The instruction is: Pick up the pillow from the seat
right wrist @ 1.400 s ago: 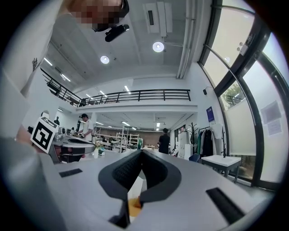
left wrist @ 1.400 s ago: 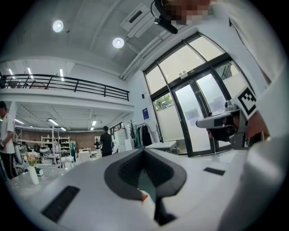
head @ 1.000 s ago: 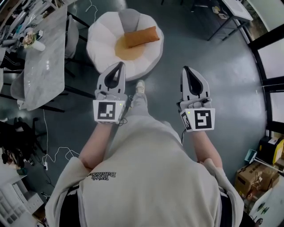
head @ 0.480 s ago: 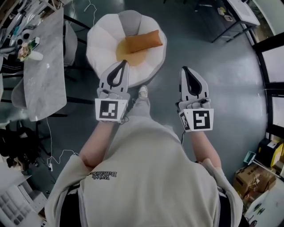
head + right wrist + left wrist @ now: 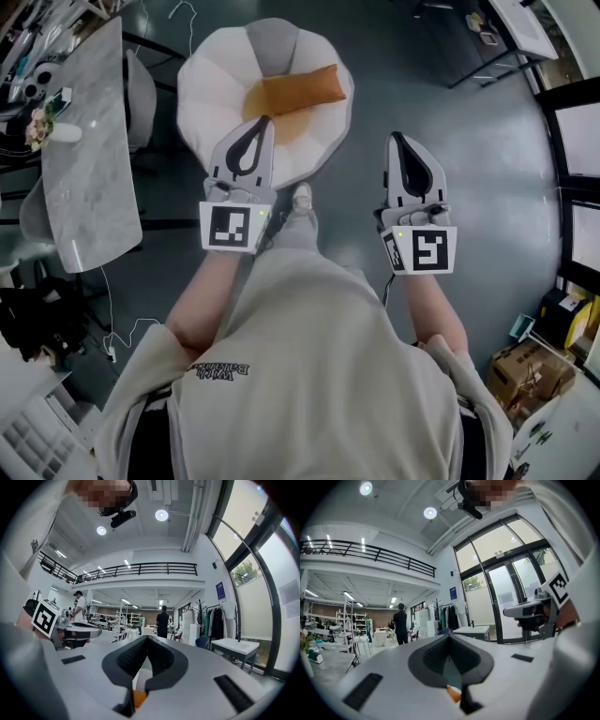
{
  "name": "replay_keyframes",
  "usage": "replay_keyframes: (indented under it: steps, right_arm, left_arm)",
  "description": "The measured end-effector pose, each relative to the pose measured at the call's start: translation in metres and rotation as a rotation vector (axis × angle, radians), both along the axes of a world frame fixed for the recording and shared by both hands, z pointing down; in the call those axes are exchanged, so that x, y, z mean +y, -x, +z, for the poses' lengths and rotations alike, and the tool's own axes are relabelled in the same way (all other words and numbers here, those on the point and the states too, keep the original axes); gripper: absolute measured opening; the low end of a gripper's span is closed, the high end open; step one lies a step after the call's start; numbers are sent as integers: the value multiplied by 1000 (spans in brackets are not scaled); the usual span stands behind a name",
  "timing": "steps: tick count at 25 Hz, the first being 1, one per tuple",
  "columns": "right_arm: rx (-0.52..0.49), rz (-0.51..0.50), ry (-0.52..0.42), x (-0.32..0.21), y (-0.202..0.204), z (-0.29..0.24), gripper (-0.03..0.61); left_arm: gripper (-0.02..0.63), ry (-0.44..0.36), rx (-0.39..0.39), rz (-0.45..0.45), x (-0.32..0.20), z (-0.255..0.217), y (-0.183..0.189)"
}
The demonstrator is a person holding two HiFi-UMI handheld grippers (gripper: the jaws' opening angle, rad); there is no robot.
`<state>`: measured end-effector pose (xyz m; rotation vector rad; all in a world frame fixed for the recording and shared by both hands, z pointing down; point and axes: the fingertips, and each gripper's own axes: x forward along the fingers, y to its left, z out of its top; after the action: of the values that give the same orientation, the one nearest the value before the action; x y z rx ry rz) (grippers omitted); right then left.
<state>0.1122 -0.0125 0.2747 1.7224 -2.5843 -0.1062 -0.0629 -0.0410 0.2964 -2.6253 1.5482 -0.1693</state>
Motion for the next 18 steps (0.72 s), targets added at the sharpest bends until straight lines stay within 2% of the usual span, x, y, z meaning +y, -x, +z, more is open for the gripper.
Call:
replay_keyframes:
  steps: [8,13,18]
  right_arm:
    - [30,4,-3,-65,19,-3,8]
    - [54,-34,-12,-102,41,-9,8]
    - [54,-96,-61,-125,64,-22,9]
  left_arm:
    - [10,-5,7,5,-59,7,20]
    - [11,-23,16,-7,-92,-1,35]
    - [11,-32,24,-30,-114,-8,52]
